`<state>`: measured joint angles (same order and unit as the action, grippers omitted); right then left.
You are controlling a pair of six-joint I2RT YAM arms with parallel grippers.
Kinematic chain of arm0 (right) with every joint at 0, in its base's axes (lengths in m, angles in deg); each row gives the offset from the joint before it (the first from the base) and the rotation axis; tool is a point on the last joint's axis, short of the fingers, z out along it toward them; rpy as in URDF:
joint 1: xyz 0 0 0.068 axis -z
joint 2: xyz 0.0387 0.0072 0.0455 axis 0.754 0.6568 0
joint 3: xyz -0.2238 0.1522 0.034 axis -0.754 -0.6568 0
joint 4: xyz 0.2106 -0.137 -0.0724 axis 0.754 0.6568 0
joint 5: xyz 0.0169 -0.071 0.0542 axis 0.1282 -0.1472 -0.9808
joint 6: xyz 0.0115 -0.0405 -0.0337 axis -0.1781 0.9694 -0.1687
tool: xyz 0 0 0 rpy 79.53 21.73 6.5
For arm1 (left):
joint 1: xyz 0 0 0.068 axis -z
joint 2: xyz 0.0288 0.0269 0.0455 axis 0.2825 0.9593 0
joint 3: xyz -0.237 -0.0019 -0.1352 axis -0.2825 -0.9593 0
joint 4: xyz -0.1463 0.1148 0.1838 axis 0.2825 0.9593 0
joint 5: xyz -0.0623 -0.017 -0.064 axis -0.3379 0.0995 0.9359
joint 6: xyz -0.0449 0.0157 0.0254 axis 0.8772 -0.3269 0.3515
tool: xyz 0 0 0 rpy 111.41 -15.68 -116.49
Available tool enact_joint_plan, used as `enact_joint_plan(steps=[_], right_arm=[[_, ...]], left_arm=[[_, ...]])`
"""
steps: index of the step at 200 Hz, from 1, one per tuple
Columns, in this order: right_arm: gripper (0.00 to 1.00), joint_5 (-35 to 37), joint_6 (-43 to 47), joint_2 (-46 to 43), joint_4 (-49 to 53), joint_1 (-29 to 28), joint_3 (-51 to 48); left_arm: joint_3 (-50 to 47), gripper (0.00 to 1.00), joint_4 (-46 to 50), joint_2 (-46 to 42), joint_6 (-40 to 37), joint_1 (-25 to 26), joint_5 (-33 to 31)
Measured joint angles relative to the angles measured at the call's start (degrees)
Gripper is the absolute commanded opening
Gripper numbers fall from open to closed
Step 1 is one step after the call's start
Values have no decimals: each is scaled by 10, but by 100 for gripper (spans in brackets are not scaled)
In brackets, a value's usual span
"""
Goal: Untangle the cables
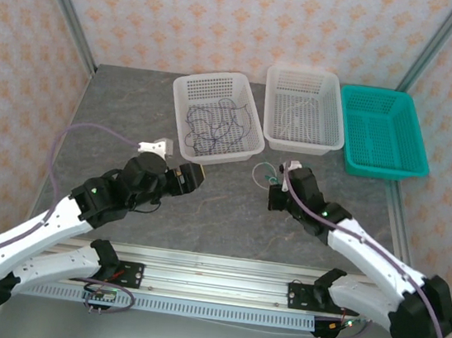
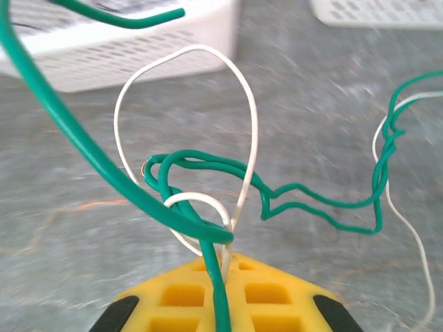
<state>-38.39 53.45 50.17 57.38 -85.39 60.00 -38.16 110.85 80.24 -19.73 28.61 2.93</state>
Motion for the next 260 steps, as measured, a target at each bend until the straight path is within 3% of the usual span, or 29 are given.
enact_joint_plan(steps=[34,73,122,139,149,156,164,177,187,197,227,260], right_arm=[[0,-55,12,-50,-29,-41,-16],[0,-117,-8,-52,-89,-76,-46],[0,-164,-56,-52,-137,-80,-59],[0,-172,-73,-52,-150,-82,-59],[0,-173,-80,-52,-154,-82,-59],[0,-173,-86,-52,-156,-82,-59],[8,-170,-94,-51,-157,-82,-59],[14,-147,-111,-50,-154,-82,-59],[15,-106,-129,-50,-143,-84,-59],[21,-48,-167,-50,-118,-84,-59],[19,111,-291,-41,-12,-61,-68],[22,159,-363,-24,65,-3,-92]], left_arm=[[-6,75,-42,38,26,0,22],[-19,61,-148,118,65,3,79],[-61,47,-230,162,95,7,95],[-61,26,-244,177,98,7,100],[-61,0,-255,185,109,7,104],[-61,0,-259,189,110,7,108],[-61,0,-264,192,109,7,110],[-61,0,-267,191,110,7,114],[-61,0,-267,186,109,7,114],[-61,0,-260,175,104,7,112],[-43,0,-182,124,63,7,82],[-28,0,-105,82,22,7,45]])
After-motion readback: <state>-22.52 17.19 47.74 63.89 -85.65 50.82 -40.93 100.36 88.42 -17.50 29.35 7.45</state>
